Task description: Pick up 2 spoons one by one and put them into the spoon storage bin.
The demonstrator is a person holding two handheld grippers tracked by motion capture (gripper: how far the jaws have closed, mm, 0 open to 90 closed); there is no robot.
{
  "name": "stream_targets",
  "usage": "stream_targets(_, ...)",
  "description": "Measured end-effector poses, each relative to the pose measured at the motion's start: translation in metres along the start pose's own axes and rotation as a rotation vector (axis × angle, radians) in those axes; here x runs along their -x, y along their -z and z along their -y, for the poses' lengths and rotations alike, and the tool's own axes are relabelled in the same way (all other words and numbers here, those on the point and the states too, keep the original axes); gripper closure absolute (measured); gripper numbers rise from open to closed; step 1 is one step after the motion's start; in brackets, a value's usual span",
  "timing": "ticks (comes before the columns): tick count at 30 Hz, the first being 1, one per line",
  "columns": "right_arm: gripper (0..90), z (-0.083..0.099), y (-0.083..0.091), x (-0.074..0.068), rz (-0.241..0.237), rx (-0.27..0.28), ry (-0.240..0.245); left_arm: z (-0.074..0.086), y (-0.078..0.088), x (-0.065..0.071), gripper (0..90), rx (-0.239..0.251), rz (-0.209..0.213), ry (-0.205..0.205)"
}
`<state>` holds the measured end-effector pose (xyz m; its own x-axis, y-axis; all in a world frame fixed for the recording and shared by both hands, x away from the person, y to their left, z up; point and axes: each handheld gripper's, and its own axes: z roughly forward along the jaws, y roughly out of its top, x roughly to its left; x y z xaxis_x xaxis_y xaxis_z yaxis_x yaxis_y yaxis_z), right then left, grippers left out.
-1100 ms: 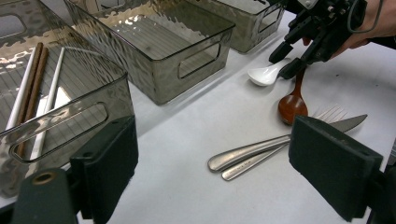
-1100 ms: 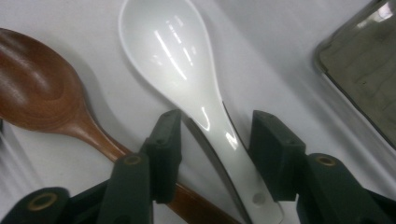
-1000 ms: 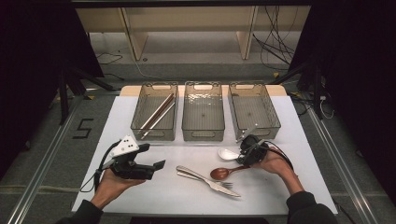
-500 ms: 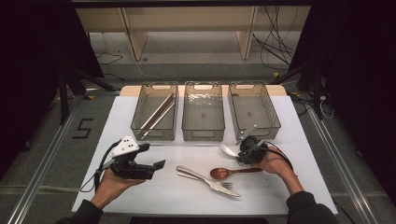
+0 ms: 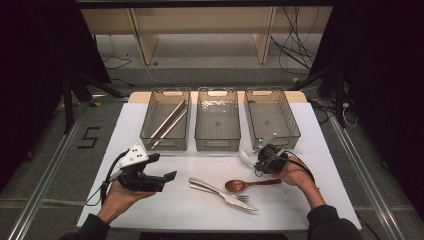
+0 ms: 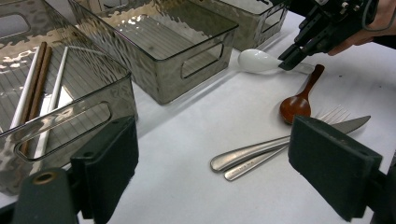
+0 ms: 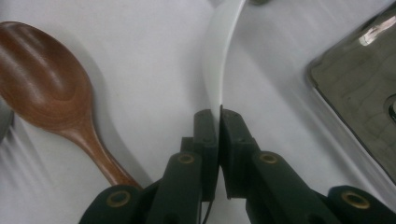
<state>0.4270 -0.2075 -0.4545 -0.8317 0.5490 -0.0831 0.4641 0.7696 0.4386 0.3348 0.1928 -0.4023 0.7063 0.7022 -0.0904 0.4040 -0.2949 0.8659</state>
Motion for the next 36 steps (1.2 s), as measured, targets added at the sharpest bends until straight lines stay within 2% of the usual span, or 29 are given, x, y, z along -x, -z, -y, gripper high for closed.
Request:
stream_targets(7,86.5,-0.002,0.006,-0.001,-0.010,0.023,-0.011,0.000,0.000,-0.002,15.5,0.010,0.005,0.021)
stream_targets(27,86.5,-0.005,0.020,-0.006,-0.033,0.086,-0.026,0.000,0.000,-0.003,15.4,0.017,0.003,0.025)
stream_targets(36,86.5,-0.012,0.031,-0.009,-0.046,0.125,-0.029,0.000,0.000,-0.003,15.3,0.021,0.006,0.034)
